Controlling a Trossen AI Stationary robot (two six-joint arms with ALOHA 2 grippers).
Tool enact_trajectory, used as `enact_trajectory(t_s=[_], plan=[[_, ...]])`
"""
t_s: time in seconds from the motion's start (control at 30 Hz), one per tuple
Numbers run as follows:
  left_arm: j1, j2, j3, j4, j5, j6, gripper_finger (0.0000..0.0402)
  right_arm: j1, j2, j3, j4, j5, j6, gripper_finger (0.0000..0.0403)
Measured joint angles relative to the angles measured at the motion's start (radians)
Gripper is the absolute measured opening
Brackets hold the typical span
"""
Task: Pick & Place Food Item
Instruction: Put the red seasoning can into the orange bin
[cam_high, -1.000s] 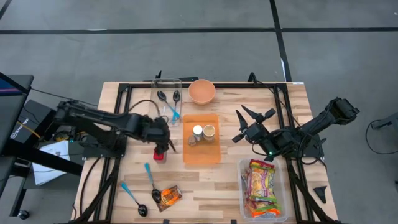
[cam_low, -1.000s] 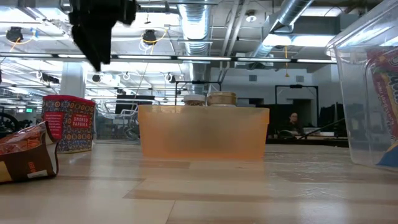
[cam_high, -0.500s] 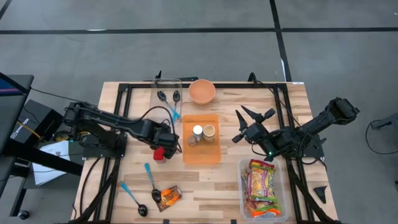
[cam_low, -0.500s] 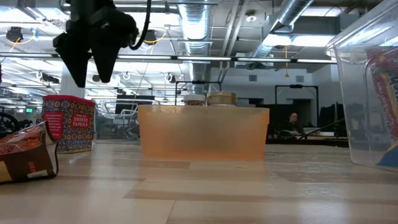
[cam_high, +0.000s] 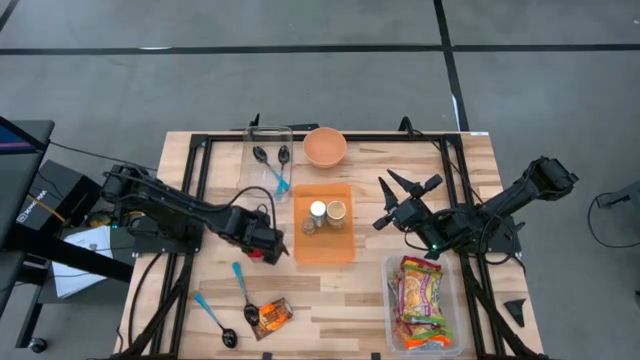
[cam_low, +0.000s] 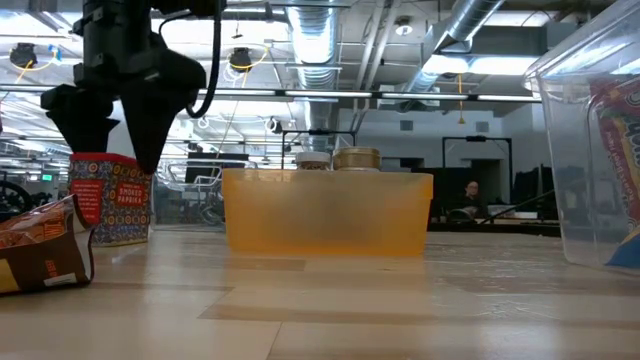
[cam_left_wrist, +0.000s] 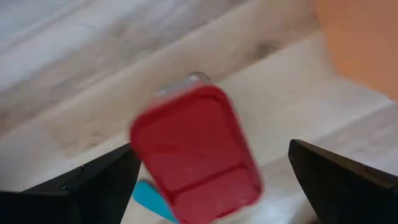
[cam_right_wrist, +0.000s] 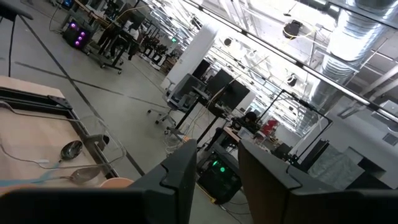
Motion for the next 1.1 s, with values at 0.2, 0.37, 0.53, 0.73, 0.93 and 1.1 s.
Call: enact_trajectory(t_s=[0.2, 0.37, 0.53, 0.73, 0.93, 1.1], plan=[[0.002, -0.02, -0.001, -0.028, -0.061, 0.028, 0.0365, -0.013, 0.0, 0.0, 0.0, -0.002, 0.0, 0.0115], [0.002, -0.025, -0.04, -0.019, -0.048, 0.047, 0.0302, -0.03, 0.0, 0.0, -0.004, 0.001, 0.001, 0.0115], [0.002, -0.025, -0.059, 0.001, -0.024, 0.084, 0.0218, -0.032, 0.0, 0.0, -0.017, 0.001, 0.007, 0.0115], [0.002, -0.079, -0.06, -0.005, -0.043, 0.226, 0.0209, -0.032, 0.0, 0.0, -0.017, 0.002, 0.008, 0.0115], [0.002, -0.188, -0.06, 0.003, -0.04, 0.456, 0.0209, -0.032, 0.0, 0.0, -0.017, 0.002, 0.008, 0.0115], [0.001, -0.255, -0.06, 0.121, 0.002, 0.666, 0.0209, -0.032, 0.0, 0.0, -0.015, 0.002, 0.008, 0.0115]])
